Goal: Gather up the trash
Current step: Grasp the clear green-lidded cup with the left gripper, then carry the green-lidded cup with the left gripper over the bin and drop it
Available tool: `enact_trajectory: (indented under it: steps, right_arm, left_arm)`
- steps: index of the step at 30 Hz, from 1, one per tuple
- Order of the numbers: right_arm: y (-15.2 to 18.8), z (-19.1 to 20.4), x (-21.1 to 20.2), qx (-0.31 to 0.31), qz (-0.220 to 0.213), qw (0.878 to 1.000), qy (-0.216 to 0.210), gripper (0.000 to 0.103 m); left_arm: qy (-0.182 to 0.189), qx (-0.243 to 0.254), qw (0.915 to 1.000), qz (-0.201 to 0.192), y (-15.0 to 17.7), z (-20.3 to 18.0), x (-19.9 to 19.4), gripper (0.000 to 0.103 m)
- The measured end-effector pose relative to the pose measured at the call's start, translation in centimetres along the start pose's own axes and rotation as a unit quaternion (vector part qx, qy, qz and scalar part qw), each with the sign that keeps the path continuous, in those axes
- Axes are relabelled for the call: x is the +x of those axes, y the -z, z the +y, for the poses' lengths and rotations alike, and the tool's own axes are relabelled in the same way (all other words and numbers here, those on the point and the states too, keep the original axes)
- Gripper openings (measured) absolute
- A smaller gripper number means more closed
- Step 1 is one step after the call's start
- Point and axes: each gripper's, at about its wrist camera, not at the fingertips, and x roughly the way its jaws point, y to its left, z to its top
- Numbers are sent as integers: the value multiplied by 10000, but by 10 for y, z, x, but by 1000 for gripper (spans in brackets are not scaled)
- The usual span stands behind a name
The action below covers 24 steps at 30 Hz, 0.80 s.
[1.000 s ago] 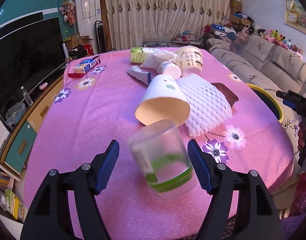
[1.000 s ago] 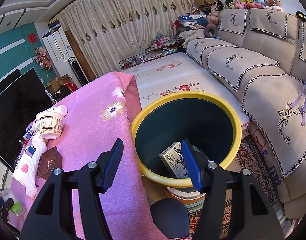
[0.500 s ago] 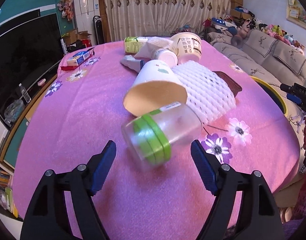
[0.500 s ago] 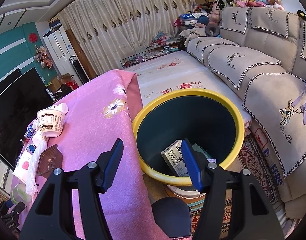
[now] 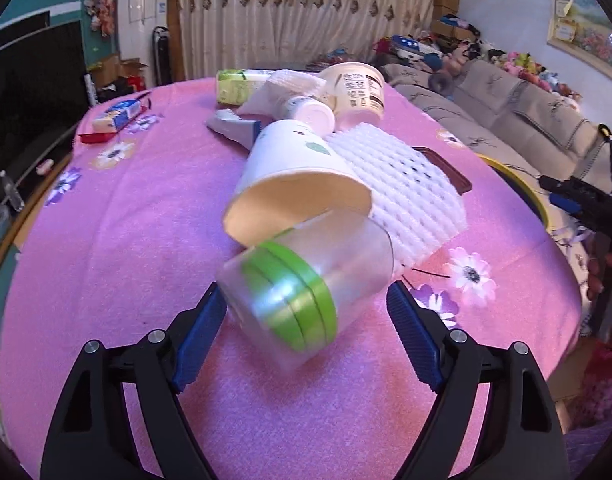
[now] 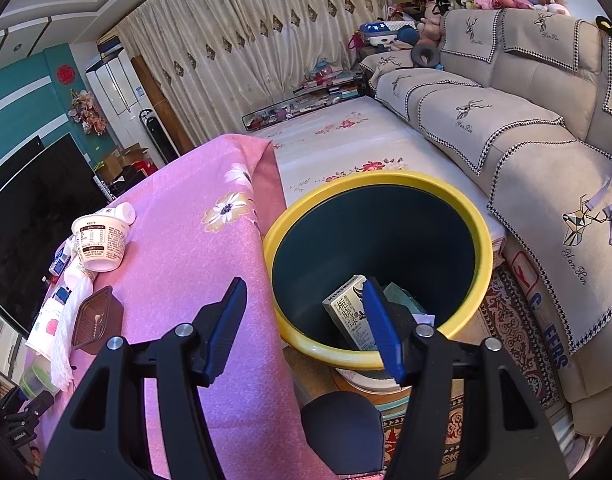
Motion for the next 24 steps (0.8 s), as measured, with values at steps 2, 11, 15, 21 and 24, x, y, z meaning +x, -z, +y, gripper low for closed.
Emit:
enact_trajectory:
  steps: [2, 11, 15, 21, 24]
  right_arm:
    - [1, 2, 0, -22, 15, 10000, -13, 57]
    - [1, 4, 1, -36, 21, 10000, -27, 57]
    - [1, 4, 0, -27, 9, 10000, -64, 57]
    - [0, 2, -2, 12, -33, 9999, -98, 57]
    - [0, -1, -3, 36, -49, 9999, -121, 57]
  left_arm:
    - [26, 52, 10000, 11, -3, 0, 1, 82]
    - [-67, 418, 9990, -166, -2, -12, -3, 67]
    - [-133, 517, 9984, -166, 0, -20, -6, 58]
    - [-101, 464, 9984, -304, -2, -30, -25, 55]
    - [-139, 568, 9972, -471, -6, -41, -39, 54]
